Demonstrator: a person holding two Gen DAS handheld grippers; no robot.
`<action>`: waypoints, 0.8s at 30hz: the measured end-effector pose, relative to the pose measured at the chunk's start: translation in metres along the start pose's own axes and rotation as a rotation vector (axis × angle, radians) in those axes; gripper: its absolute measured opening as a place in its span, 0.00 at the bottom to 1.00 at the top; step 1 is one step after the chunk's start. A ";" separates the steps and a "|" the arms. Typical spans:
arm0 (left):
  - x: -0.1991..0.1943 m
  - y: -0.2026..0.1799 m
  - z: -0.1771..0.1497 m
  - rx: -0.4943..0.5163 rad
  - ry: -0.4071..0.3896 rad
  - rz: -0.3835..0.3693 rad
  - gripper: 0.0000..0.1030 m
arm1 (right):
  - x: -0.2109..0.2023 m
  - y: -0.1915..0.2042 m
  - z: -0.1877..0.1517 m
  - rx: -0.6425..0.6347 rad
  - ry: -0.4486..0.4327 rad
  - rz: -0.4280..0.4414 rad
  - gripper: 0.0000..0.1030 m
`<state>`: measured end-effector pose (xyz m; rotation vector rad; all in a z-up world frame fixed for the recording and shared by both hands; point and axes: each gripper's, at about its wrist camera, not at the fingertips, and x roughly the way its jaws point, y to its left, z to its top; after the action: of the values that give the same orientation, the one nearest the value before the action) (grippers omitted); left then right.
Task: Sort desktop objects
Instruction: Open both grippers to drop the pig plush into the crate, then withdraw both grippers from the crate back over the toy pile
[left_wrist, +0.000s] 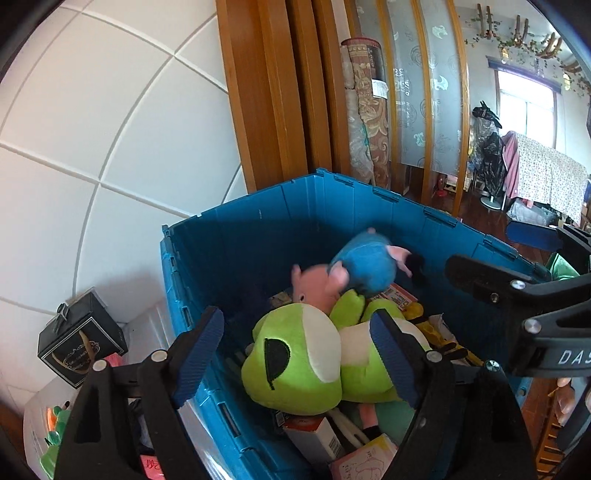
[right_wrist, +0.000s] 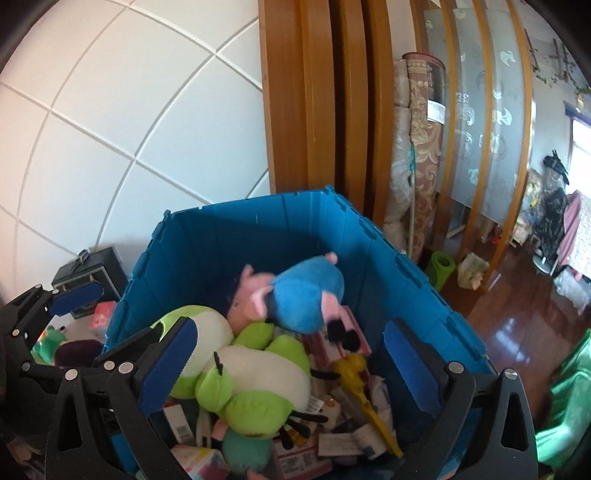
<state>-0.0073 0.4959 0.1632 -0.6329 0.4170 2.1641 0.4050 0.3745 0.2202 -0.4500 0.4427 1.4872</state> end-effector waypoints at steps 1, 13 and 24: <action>-0.004 0.003 -0.001 -0.010 -0.009 0.001 0.80 | -0.003 0.001 0.000 0.000 -0.009 0.004 1.00; -0.075 0.077 -0.070 -0.179 -0.112 0.081 0.80 | -0.039 0.073 -0.023 -0.028 -0.121 0.119 1.00; -0.118 0.202 -0.185 -0.333 -0.059 0.296 0.80 | -0.032 0.206 -0.056 -0.130 -0.159 0.350 1.00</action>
<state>-0.0492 0.2084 0.0943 -0.7216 0.1221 2.5575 0.1975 0.3242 0.1871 -0.3647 0.3091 1.8840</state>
